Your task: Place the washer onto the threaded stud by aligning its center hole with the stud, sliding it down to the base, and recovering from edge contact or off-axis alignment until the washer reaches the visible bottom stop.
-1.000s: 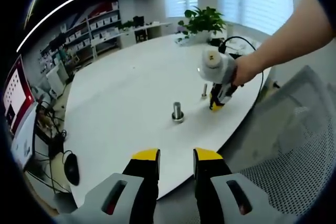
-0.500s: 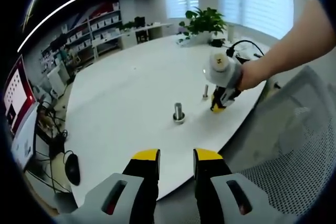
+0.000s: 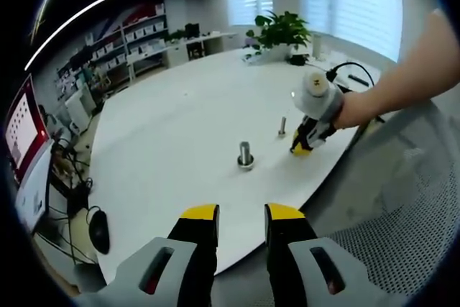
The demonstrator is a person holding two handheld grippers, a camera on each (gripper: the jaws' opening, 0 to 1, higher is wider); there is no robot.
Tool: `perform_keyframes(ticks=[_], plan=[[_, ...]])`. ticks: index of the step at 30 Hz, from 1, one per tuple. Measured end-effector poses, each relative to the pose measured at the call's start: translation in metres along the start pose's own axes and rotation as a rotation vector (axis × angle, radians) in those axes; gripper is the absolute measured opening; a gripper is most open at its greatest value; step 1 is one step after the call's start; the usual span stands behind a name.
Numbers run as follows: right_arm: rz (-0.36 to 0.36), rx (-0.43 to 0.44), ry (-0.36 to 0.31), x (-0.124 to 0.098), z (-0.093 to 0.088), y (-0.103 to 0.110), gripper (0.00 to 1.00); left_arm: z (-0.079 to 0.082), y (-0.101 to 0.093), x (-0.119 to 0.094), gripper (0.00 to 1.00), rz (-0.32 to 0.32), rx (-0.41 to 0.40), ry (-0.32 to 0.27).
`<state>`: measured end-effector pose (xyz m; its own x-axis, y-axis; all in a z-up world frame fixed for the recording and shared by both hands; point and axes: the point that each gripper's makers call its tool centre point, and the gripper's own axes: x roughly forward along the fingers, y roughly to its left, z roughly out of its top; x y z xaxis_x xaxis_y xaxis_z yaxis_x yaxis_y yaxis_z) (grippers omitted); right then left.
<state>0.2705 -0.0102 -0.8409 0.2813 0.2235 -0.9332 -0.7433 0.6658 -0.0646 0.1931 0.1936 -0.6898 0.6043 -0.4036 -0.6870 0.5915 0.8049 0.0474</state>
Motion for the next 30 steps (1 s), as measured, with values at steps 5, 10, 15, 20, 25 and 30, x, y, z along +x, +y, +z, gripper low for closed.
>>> perform_keyframes(ticks=[5, 10, 15, 20, 25, 30], plan=[[-0.001, 0.020, -0.016, -0.007, 0.001, -0.005, 0.13, 0.000, 0.000, 0.000, 0.23, 0.000, -0.001, 0.000], [-0.016, 0.043, -0.036, -0.018, 0.005, -0.019, 0.14, 0.000, 0.000, 0.000, 0.23, -0.001, 0.000, -0.001], [-0.033, 0.072, -0.056, -0.031, 0.005, -0.033, 0.14, 0.000, 0.002, 0.000, 0.23, 0.002, -0.015, -0.001], [-0.050, 0.101, -0.086, -0.042, 0.008, -0.046, 0.14, 0.001, 0.001, 0.000, 0.23, 0.001, -0.008, -0.006], [-0.056, 0.100, -0.126, -0.050, 0.018, -0.051, 0.14, 0.001, 0.000, 0.000, 0.23, -0.002, -0.003, -0.005], [-0.074, 0.031, -0.151, -0.055, 0.031, -0.048, 0.14, 0.002, 0.001, -0.001, 0.23, 0.001, -0.010, -0.009]])
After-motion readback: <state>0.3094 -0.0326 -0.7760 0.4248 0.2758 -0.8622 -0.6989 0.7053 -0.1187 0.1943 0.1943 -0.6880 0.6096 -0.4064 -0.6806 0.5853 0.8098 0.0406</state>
